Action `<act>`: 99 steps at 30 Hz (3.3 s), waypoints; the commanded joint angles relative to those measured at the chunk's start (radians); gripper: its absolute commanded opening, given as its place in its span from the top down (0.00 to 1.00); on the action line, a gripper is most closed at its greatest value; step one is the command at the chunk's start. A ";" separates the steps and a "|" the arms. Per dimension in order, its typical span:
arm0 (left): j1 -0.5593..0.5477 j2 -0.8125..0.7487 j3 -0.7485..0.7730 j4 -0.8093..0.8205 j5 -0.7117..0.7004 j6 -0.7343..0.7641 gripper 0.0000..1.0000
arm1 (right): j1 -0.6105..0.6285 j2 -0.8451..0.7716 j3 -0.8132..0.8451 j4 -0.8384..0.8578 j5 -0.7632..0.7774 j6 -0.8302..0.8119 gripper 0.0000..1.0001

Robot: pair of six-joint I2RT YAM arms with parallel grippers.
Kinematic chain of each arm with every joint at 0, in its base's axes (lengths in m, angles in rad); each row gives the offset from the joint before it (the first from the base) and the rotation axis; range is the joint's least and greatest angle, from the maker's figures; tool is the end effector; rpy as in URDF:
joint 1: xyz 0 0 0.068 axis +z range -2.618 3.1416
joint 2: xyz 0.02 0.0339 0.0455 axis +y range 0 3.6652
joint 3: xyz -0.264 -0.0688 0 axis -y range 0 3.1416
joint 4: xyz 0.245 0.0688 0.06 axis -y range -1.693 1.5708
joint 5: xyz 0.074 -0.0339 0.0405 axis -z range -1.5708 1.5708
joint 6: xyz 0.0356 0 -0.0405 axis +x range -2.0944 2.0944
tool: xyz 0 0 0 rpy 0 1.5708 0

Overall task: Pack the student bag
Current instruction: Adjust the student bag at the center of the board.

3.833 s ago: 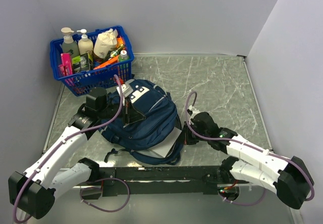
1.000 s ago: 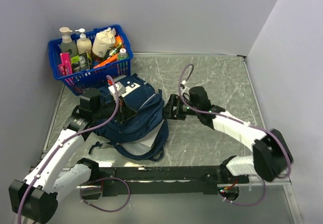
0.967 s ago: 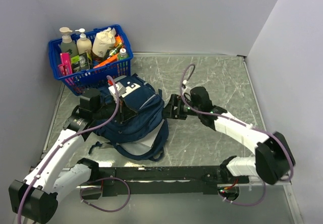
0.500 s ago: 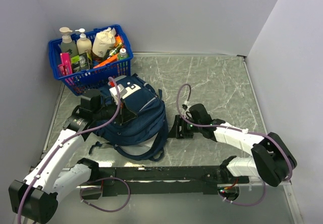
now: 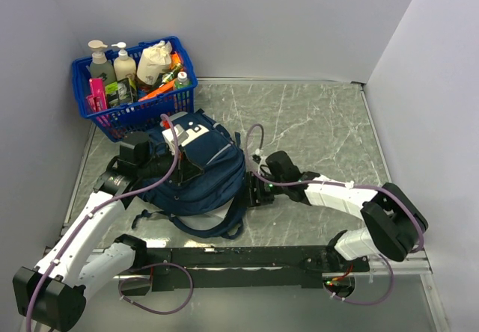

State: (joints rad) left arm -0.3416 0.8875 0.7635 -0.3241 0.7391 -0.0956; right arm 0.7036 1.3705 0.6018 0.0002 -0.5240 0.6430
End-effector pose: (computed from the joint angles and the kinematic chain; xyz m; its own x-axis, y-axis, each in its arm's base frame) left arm 0.1750 -0.0877 0.3040 -0.4846 0.0974 -0.8693 0.7769 0.5046 -0.3765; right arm 0.1872 0.1822 0.1722 -0.9245 -0.1036 -0.3669 -0.3500 0.6117 0.7094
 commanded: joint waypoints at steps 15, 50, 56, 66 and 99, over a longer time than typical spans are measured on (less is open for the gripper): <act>-0.008 -0.025 0.039 0.109 0.066 -0.035 0.99 | 0.066 0.010 0.115 -0.334 0.375 -0.016 0.93; 0.177 0.211 0.395 -0.705 0.086 0.663 0.59 | 0.203 -0.281 0.383 -0.535 0.917 -0.209 0.70; 0.179 0.173 0.281 -0.765 0.045 0.971 0.06 | 0.362 -0.373 0.300 -0.609 0.854 -0.095 0.61; 0.112 0.134 0.212 -0.635 0.054 1.079 0.05 | 0.370 -0.409 0.242 -0.594 0.838 -0.083 0.63; -0.185 0.510 0.525 -0.228 -0.268 0.450 0.46 | 0.430 -0.250 0.016 -0.188 0.834 -0.184 0.43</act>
State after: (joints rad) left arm -0.5251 1.4586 1.2846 -0.4835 0.5140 0.3737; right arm 1.1122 1.0275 0.6258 -0.3733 0.3782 0.5186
